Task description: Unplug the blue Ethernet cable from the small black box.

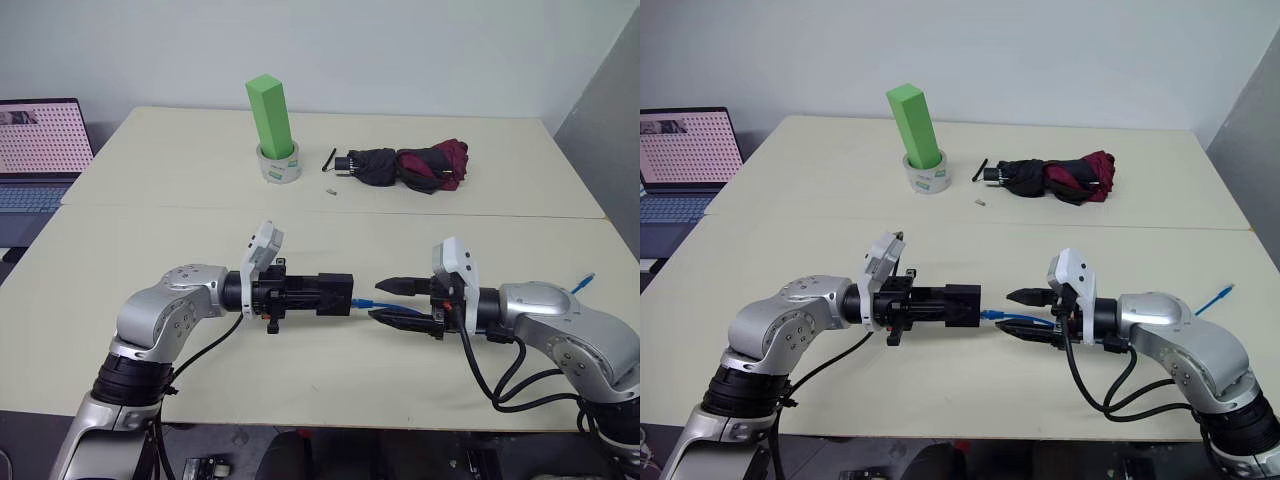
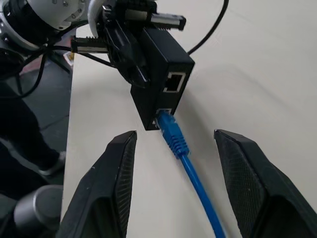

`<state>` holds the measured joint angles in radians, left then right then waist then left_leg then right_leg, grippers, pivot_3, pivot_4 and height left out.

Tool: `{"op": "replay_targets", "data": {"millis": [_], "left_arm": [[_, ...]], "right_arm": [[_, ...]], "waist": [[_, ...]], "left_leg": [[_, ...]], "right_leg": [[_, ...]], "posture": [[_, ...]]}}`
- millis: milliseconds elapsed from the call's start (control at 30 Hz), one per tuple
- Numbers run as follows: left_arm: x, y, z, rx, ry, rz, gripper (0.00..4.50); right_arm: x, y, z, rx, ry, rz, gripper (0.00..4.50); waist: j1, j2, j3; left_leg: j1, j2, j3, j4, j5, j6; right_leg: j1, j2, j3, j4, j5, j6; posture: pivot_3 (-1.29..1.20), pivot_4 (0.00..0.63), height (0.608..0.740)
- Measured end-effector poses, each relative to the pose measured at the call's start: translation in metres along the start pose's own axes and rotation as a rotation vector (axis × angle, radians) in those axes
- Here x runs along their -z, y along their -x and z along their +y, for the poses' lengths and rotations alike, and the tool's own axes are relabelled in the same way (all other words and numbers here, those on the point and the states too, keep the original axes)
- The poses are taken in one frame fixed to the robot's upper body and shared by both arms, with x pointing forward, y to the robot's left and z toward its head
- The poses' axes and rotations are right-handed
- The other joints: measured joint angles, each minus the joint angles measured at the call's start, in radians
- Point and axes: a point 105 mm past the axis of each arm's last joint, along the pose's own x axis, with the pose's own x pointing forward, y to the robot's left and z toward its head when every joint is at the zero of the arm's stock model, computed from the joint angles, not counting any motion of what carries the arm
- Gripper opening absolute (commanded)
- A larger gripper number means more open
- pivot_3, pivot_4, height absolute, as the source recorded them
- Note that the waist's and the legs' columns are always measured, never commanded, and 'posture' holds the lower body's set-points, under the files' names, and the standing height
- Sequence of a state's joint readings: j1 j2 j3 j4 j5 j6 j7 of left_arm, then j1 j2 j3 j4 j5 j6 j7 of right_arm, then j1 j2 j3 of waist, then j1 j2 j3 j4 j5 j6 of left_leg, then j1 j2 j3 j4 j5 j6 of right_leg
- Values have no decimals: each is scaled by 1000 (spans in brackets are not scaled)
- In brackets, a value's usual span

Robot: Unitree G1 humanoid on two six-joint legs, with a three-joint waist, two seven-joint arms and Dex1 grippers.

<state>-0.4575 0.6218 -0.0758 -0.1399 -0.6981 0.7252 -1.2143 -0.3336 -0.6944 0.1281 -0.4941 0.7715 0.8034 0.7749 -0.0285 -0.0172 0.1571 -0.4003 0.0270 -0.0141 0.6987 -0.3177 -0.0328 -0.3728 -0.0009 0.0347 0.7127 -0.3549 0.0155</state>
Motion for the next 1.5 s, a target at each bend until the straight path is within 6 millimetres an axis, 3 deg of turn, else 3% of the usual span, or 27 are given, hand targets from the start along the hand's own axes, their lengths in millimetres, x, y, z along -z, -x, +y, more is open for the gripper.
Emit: {"op": "replay_targets", "data": {"millis": [600, 700, 967, 1500], "left_arm": [[-6, -2, -4, 21, -35, 3, 779], [-6, -2, -4, 24, -36, 3, 779], [-2, 0, -5, 24, -33, 14, 779], [2, 0, -11, 51, -35, 28, 779]], "right_arm": [[-3, -15, 3, -67, -76, -9, 2626], [-5, -16, 3, -71, -71, -7, 2149], [-3, -16, 4, -88, -84, 0, 197], [-1, -15, 6, -157, -80, 50, 89]], "waist": [[-1, 0, 0], [-1, 0, 0], [-1, 0, 0], [-1, 0, 0]], "left_leg": [[0, 0, 0, 0, 0, 0], [0, 0, 0, 0, 0, 0], [0, 0, 0, 0, 0, 0], [0, 0, 0, 0, 0, 0]], "right_leg": [[0, 0, 0, 0, 0, 0], [0, 0, 0, 0, 0, 0], [0, 0, 0, 0, 0, 0], [0, 0, 0, 0, 0, 0]], "posture": [[0, 150, 740], [0, 150, 740], [0, 150, 740], [0, 150, 740]]}}
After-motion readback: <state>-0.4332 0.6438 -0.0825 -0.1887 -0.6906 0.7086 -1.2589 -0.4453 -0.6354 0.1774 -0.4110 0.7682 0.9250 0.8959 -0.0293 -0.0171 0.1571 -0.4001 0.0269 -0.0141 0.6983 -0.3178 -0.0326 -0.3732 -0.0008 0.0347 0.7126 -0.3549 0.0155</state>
